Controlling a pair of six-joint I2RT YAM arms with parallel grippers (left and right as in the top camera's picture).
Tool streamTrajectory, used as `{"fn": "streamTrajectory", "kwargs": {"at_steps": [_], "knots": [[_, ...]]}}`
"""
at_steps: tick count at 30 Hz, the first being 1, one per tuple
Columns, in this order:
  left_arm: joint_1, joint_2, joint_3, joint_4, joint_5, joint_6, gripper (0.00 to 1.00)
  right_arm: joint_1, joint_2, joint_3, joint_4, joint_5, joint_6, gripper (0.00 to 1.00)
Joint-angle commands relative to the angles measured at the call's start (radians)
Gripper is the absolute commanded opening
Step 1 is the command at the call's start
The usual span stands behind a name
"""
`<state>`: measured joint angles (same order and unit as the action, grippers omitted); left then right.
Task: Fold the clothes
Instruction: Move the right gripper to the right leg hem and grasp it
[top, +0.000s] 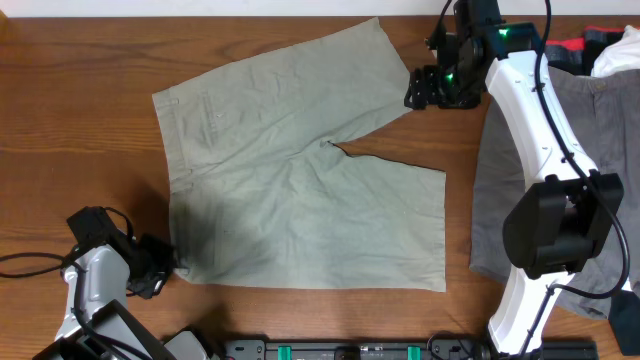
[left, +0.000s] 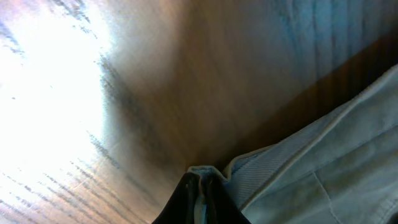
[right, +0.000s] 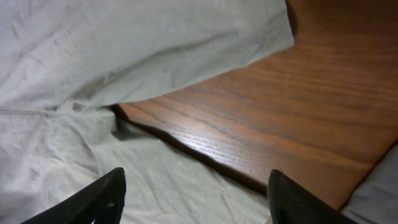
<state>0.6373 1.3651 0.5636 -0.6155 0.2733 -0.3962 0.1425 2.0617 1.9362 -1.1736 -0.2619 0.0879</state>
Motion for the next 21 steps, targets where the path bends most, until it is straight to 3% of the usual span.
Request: {"fn": "streamTrajectory", "kwargs": {"at_steps": [1,12,21], "knots": [[-0.008,-0.026,0.035,-0.054,-0.035,0.000,0.06,0.009,0.005,0.000,-0.023,-0.008,0.007,0.70],[-0.008,-0.266,0.209,-0.248,-0.027,0.039,0.06,-0.015,0.005,-0.048,-0.203,0.075,0.059,0.73],[-0.008,-0.307,0.218,-0.267,-0.028,0.040,0.06,-0.051,0.005,-0.388,-0.240,-0.065,0.029,0.65]]}}
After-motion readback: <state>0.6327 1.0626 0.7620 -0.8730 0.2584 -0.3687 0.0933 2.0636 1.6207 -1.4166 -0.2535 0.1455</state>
